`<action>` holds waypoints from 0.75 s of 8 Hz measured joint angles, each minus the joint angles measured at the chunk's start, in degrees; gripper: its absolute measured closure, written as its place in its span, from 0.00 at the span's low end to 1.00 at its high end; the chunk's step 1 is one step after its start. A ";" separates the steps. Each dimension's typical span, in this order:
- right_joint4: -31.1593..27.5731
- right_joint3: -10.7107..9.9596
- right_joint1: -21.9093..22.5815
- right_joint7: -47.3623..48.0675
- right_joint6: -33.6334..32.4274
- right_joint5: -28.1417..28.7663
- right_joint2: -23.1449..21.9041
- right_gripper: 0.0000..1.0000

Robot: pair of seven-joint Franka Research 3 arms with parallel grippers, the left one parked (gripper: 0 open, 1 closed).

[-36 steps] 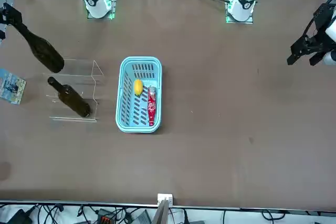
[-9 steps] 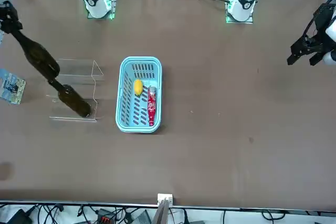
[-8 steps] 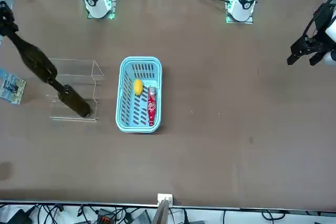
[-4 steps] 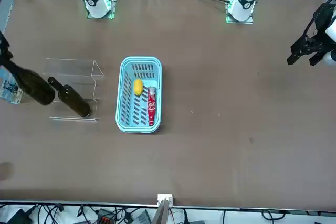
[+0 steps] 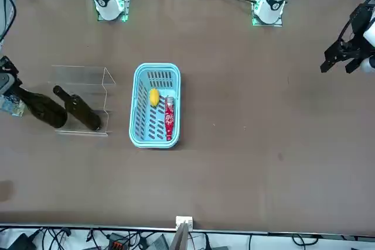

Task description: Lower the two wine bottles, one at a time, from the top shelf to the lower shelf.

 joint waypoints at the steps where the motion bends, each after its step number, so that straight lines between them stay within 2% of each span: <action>1: -0.01 -0.27 -0.04 -0.27 0.04 0.28 0.98 0.60; 6: -0.84 -0.44 -0.14 -0.27 2.16 0.48 3.59 0.60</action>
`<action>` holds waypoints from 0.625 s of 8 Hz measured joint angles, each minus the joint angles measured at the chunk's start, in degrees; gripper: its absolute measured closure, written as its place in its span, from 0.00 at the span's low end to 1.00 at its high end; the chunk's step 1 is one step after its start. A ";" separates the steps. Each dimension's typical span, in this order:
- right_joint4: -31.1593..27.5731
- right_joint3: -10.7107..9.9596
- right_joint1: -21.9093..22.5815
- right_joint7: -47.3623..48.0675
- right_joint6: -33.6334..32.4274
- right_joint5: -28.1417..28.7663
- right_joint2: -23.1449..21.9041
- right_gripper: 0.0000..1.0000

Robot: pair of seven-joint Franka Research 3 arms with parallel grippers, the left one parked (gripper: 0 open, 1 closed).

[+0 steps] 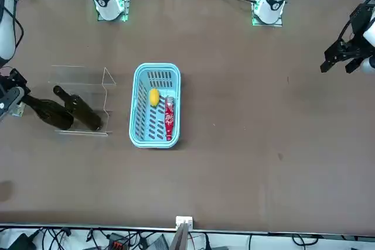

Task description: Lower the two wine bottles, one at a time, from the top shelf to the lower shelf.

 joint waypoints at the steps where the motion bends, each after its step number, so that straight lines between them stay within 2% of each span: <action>1: -0.11 0.00 -0.01 0.00 0.31 0.00 0.23 0.60; 5: -0.19 -0.01 -0.02 0.00 2.05 -0.01 1.64 0.60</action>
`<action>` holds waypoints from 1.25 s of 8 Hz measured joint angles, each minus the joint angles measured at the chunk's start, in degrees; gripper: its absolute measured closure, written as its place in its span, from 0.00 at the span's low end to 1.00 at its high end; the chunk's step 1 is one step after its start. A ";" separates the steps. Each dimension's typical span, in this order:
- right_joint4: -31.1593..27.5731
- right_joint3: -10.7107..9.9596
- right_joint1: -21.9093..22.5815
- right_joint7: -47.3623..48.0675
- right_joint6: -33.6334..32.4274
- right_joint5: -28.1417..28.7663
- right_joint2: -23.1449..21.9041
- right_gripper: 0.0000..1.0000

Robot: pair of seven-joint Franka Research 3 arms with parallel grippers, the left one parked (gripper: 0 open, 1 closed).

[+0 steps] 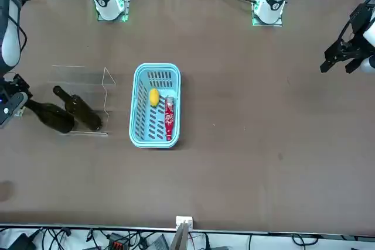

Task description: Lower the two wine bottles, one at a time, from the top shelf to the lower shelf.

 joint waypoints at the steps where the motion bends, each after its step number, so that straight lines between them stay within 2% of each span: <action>1: 0.04 0.00 0.02 0.00 0.03 -0.04 0.34 0.60; 5: 0.10 0.06 0.27 0.00 0.06 -0.01 0.39 0.58; 8: 0.33 0.12 0.39 0.00 0.08 0.06 0.37 0.06; 9: 0.72 0.12 0.39 0.09 0.09 0.09 0.26 0.00; 10: 1.52 0.14 0.40 0.27 0.04 0.24 -0.05 0.00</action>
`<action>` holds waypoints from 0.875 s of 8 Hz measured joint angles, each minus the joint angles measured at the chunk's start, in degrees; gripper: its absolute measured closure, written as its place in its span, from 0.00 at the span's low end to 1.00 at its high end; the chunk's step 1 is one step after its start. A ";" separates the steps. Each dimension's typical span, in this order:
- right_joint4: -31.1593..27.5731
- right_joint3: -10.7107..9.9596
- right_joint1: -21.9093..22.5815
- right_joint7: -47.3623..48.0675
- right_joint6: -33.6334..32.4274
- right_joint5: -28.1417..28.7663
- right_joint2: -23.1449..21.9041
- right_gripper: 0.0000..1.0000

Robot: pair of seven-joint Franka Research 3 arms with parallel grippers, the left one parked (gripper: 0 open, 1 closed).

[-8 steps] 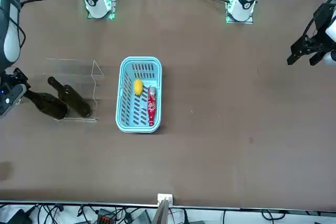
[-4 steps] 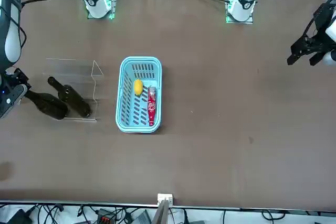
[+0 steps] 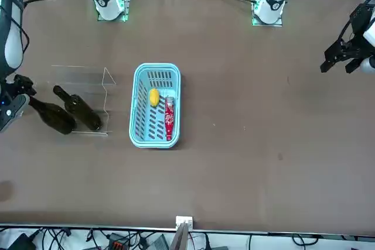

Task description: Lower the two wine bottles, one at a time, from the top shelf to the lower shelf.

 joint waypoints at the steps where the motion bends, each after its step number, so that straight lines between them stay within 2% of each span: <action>1: 1.22 0.06 0.02 0.09 -0.35 1.03 -0.70 0.00; 3: 5.37 0.24 0.10 2.11 -3.72 5.58 -2.73 0.00; 5: 7.83 0.71 0.11 10.07 -7.56 7.68 -6.18 0.00; 7: 8.15 2.56 0.15 20.00 -10.40 8.18 -10.43 0.00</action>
